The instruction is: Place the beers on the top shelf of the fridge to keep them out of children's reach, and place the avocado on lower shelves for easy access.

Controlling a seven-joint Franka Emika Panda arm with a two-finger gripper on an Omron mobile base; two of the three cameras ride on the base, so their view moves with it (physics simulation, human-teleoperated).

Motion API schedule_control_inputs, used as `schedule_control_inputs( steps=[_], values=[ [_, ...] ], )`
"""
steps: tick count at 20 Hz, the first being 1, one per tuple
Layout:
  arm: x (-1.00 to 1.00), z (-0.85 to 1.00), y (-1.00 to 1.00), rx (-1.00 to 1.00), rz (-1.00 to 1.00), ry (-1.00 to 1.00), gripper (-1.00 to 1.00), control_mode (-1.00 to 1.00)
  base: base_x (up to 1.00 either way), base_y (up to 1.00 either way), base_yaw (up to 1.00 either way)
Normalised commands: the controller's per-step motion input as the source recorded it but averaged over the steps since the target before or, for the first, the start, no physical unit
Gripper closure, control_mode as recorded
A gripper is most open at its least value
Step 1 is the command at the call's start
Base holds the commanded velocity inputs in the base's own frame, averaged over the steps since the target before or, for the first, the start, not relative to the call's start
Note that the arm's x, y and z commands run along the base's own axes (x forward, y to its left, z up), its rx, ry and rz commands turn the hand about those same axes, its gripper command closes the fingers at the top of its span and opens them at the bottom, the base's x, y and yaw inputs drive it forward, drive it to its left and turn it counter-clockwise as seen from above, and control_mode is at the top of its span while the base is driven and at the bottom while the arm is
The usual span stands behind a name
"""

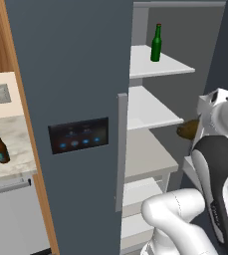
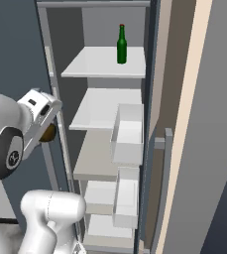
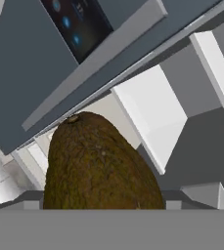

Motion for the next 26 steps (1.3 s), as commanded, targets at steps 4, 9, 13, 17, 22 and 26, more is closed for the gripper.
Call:
schedule_control_inputs(
  steps=[4, 9, 13, 17, 22, 26],
  values=[
    [0.54, -0.19, -0.29, 0.05, 0.00, -0.01, 1.00, -1.00, 0.00, 0.00, 0.00],
    [0.36, -0.35, -0.20, 0.02, 0.00, -0.06, 1.00, -1.00, 0.00, 0.00, 0.00],
    [0.40, -0.34, -0.07, 0.00, 0.00, -0.06, 1.00, -1.00, 0.00, 0.00, 0.00],
    [0.38, -0.16, -0.02, 0.00, 0.00, -0.03, 1.00, -1.00, 0.00, 0.00, 0.00],
    [0.37, -0.02, -0.05, 0.00, 0.00, 0.00, 1.00, -1.00, 0.00, 0.00, 0.00],
    [0.35, 0.00, -0.16, 0.00, 0.01, 0.00, 1.00, -1.00, 0.00, 0.00, 0.00]
  ],
)
